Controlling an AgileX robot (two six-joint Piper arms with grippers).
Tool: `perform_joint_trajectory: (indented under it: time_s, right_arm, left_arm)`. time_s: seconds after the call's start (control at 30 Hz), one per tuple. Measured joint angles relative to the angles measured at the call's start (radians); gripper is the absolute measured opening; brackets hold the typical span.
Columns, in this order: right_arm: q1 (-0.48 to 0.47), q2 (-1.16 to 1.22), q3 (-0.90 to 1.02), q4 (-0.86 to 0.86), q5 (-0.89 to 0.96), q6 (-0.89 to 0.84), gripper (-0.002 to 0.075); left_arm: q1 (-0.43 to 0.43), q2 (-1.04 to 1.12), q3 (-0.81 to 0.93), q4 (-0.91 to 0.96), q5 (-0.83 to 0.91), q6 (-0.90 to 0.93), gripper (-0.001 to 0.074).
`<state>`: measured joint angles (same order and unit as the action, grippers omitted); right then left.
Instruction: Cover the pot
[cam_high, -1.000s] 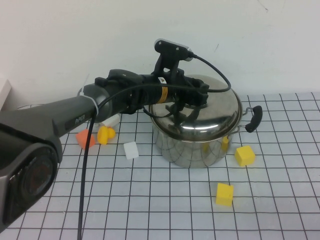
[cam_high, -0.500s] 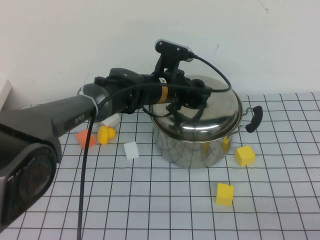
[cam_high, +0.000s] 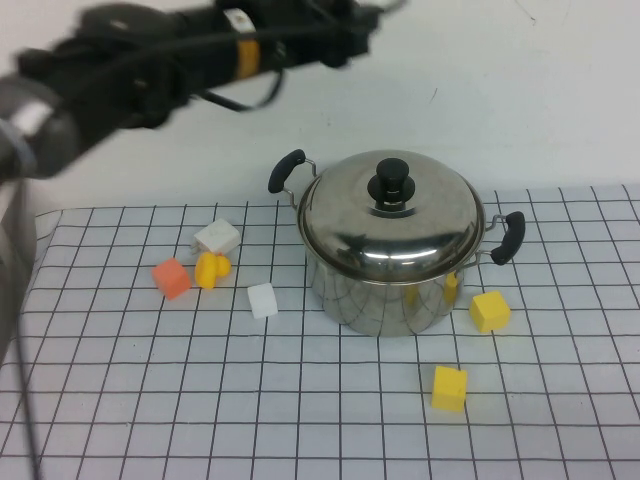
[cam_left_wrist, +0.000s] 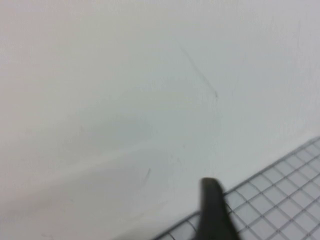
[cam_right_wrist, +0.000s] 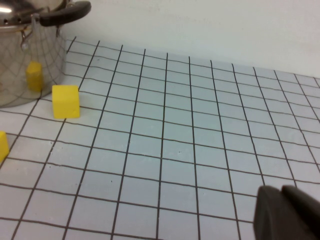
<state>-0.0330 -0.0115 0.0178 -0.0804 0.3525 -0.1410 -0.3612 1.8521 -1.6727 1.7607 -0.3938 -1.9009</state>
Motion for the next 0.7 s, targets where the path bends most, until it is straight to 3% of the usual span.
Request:
perform_joint_trajectory:
  time_s: [0.13, 0.23, 0.43, 0.7]
  right_arm:
    - [0.0, 0.0, 0.0, 0.0, 0.0, 0.0, 0.0009]
    - [0.0, 0.0, 0.0, 0.0, 0.0, 0.0, 0.0009]
    - [0.0, 0.0, 0.0, 0.0, 0.0, 0.0, 0.0009]
    - [0.0, 0.0, 0.0, 0.0, 0.0, 0.0, 0.0009]
  left_arm:
    - [0.063, -0.146, 0.087, 0.0, -0.016, -0.017, 0.0179]
    - [0.108, -0.254, 0.167, 0.0, -0.018, -0.015, 0.0054]
    - [0.172, -0.485, 0.372, 0.0, 0.106, 0.015, 0.0005]
    - [0.178, -0.795, 0.718, -0.002, 0.164, 0.063, 0.0]
